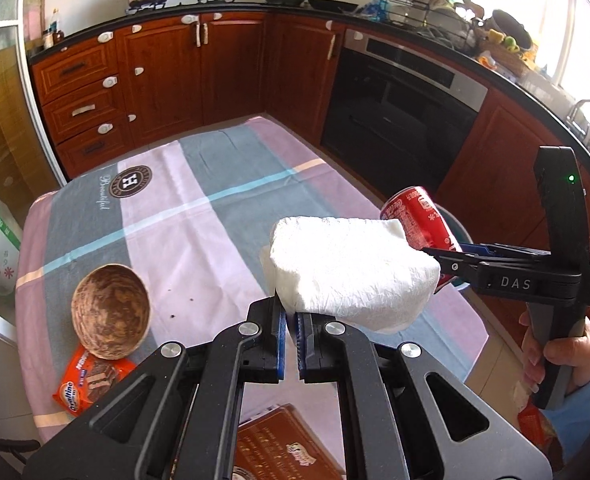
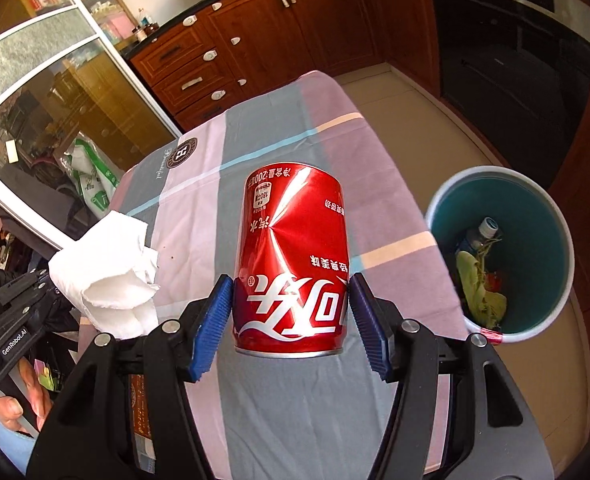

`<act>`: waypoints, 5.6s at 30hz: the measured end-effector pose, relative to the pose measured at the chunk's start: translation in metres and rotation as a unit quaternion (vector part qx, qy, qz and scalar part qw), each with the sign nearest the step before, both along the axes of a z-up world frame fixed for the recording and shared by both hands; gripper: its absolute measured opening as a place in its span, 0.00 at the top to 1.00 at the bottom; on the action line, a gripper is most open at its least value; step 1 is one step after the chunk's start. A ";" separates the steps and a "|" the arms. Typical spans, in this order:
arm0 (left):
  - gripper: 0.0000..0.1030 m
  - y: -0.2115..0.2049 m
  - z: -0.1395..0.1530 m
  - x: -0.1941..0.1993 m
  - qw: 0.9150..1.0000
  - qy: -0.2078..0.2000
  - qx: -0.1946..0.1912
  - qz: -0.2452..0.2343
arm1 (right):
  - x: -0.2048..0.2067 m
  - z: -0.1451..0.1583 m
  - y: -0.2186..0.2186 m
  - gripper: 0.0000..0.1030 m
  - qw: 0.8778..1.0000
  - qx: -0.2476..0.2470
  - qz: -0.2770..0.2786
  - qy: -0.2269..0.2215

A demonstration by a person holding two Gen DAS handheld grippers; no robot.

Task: Collect trash
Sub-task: 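Carry the cola can and tissue over the bin and release both, then lift both open tools away from the bin toward the table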

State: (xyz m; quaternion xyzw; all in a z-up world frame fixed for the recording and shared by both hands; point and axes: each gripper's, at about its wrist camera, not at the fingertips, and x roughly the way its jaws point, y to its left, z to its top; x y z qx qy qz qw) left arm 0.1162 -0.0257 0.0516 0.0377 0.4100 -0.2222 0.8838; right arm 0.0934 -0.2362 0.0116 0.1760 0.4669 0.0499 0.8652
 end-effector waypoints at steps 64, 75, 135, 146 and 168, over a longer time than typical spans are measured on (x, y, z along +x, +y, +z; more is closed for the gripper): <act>0.40 -0.303 -0.141 0.082 0.971 0.100 0.143 -0.164 | 0.025 -0.119 -0.223 0.25 0.982 0.010 -0.145 0.121; 0.23 -0.306 -0.117 0.077 0.976 0.066 0.146 -0.151 | 0.010 -0.086 -0.225 0.12 0.981 0.001 -0.170 0.097; 0.04 -0.130 -0.015 0.000 0.995 0.049 0.017 -0.091 | -0.056 0.018 -0.112 0.10 0.988 -0.021 -0.146 0.036; 0.04 0.051 -0.011 -0.007 0.999 0.021 0.010 0.037 | -0.008 0.039 0.016 0.10 0.999 -0.044 -0.027 0.018; 0.04 0.220 -0.115 -0.009 0.987 0.111 0.038 0.106 | 0.073 -0.021 0.228 0.11 0.977 -0.124 0.167 0.054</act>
